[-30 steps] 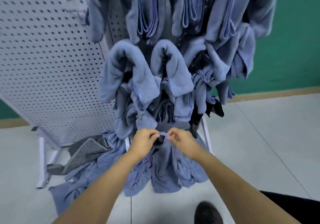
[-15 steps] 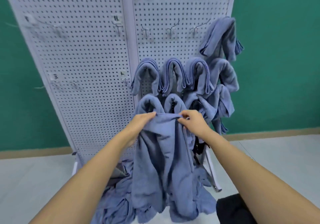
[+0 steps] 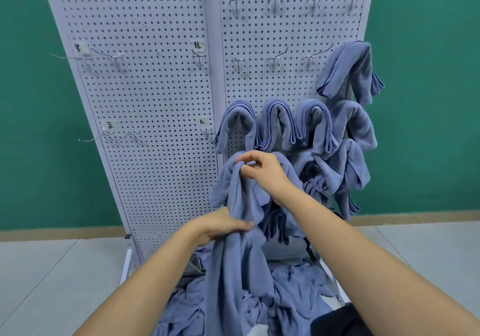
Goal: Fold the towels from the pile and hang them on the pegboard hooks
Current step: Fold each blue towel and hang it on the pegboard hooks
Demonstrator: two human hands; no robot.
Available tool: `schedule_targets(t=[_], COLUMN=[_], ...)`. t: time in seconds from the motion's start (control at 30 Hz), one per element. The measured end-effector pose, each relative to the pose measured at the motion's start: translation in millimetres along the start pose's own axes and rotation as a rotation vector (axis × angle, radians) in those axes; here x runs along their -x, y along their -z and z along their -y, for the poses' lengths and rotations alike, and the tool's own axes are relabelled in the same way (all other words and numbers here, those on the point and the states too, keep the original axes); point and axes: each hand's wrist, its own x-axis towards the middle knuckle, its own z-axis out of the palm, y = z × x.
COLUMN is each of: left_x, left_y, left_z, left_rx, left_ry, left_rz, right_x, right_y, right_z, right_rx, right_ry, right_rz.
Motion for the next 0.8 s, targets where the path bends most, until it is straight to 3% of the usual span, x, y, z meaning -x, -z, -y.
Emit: schedule_targets(t=[0.13, 0.33, 0.47, 0.57, 0.67, 0.8], left_x=[1, 0, 0, -1, -1, 5], left_y=[12, 23, 25, 29, 37, 57], left_z=[11, 1, -9, -8, -3, 14], left_rx=[0.811, 1.209, 1.180, 1.180, 1.106, 0.913], left_ry=[-0.033, -0.220, -0.290, -0.298, -0.254, -0.047], left_rz=[-0.050, -0.089, -0.108, -0.114, -0.168, -0.338], right_x=[11, 43, 45, 44, 42, 43], right_y=[2, 13, 9, 2, 4, 25], right_z=[-32, -70, -71, -70, -71, -69], right_rx=[-0.026, -0.176, -0.400, -0.329, -0.255, -0.337], right_ry=[-0.105, -0.495, -0.518, -0.453, -0.398, -0.323], right_rz=[-0.098, 0.011, 0.121, 0.150, 0.010, -0.139])
